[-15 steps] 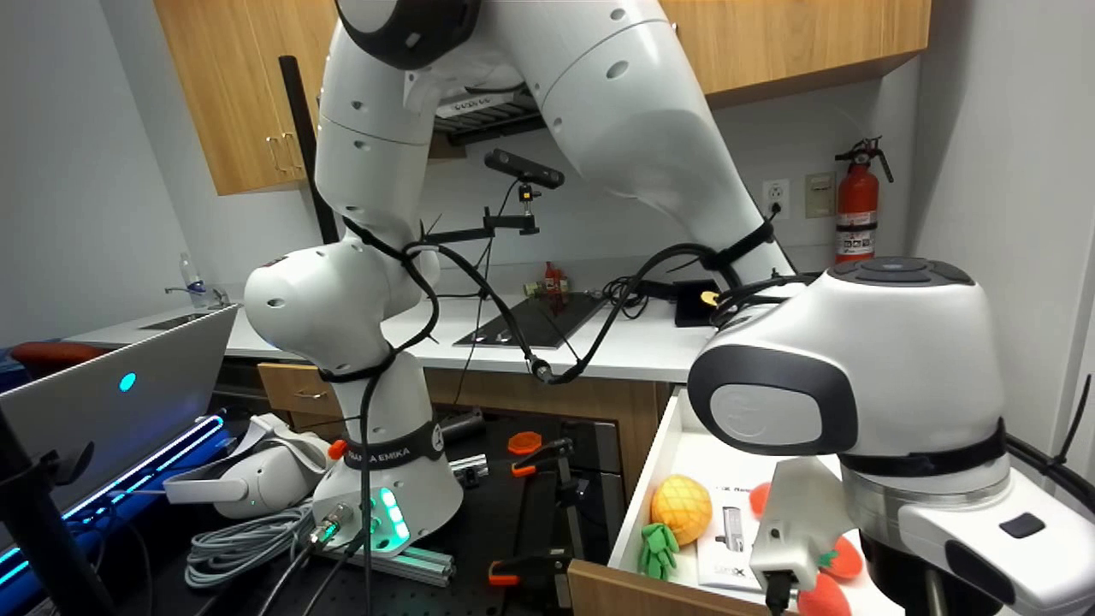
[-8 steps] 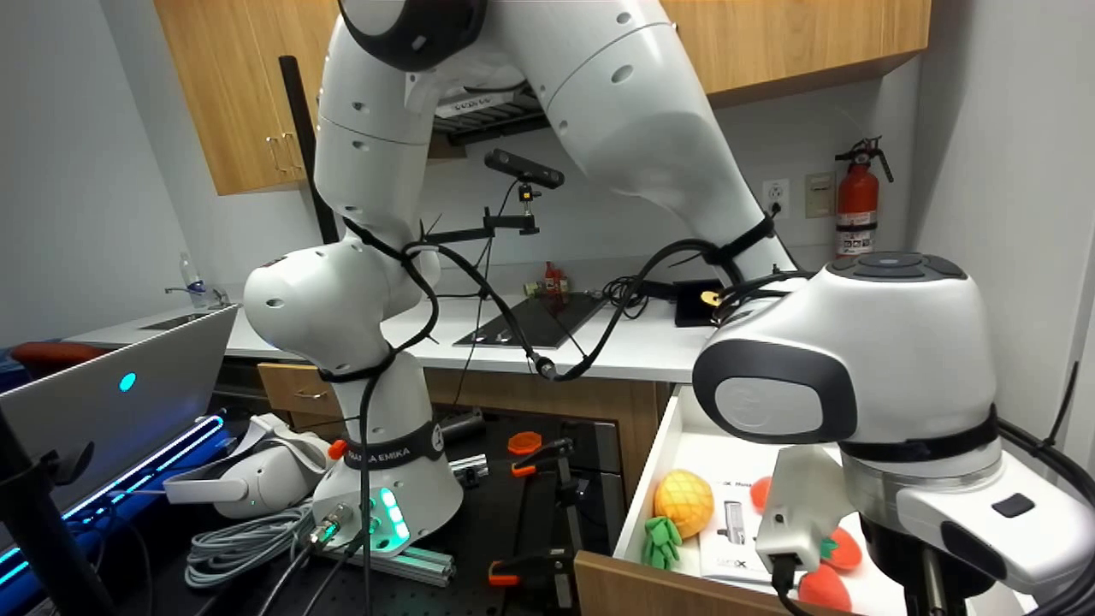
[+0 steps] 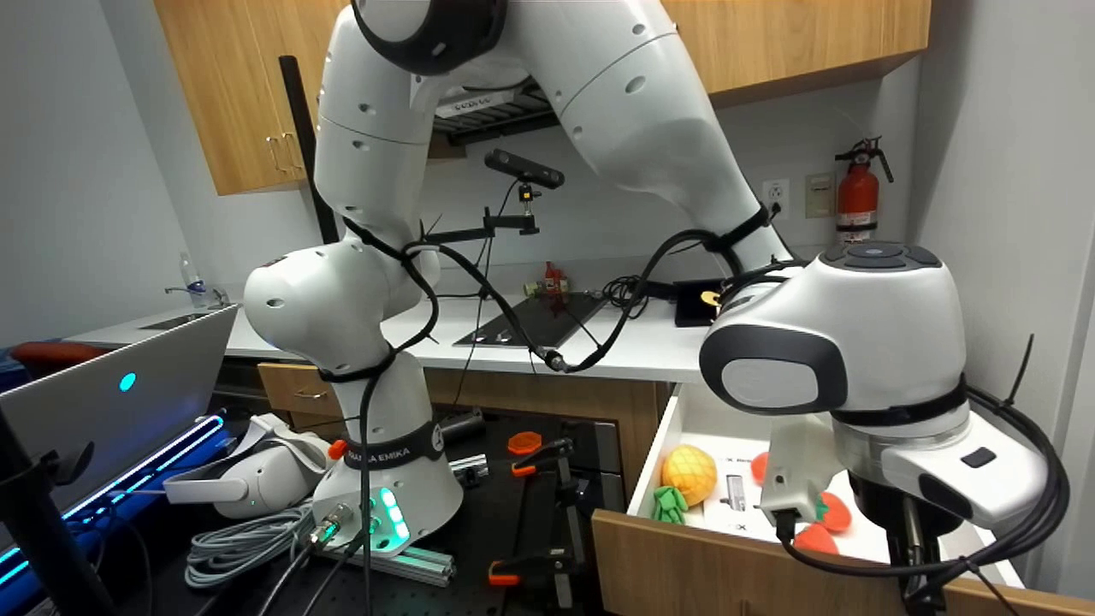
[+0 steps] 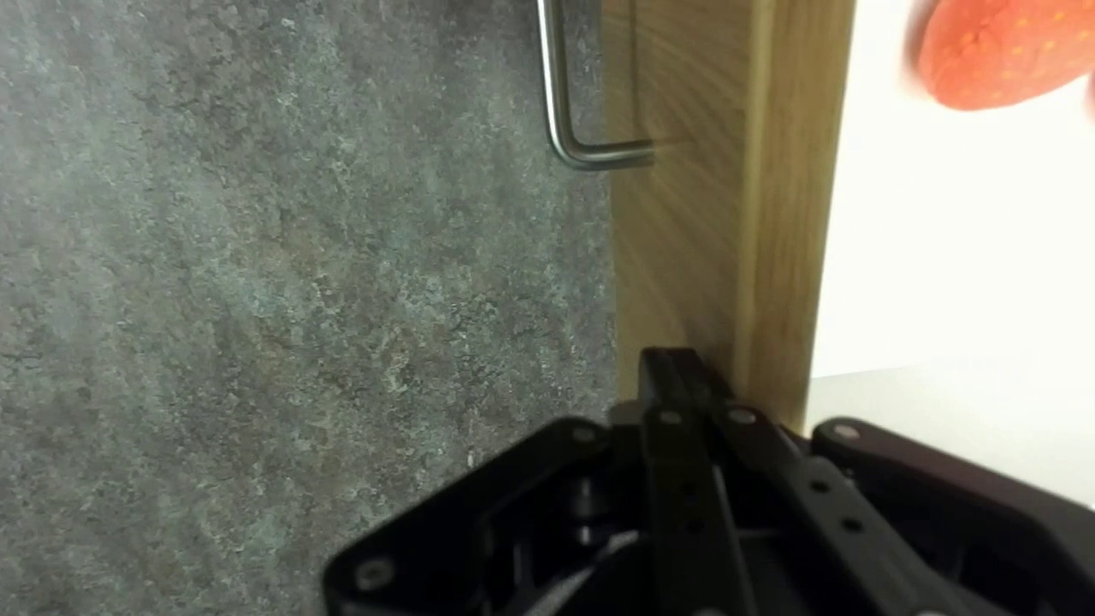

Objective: Close the drawer

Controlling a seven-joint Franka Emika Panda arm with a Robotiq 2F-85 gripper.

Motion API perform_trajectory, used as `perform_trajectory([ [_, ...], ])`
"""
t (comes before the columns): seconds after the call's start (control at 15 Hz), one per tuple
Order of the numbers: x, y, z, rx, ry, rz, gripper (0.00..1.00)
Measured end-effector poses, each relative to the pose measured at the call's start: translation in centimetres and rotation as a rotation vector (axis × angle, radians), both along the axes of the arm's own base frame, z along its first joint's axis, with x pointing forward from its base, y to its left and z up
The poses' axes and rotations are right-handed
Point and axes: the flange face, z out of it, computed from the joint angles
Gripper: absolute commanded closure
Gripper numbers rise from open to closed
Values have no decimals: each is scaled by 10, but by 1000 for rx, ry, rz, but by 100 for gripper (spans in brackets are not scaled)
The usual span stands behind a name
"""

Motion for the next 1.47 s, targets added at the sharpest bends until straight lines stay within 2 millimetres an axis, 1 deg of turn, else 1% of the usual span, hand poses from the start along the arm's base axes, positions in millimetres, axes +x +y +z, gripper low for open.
perform_trajectory([
  [0.2,7,33,-2,24,-20,33,100],
  [0.4,10,67,-4,42,-38,72,100],
  [0.8,5,131,-12,88,-29,168,100],
  [1.2,7,186,-7,113,-54,256,100],
  [1.47,8,216,-3,123,-80,299,100],
])
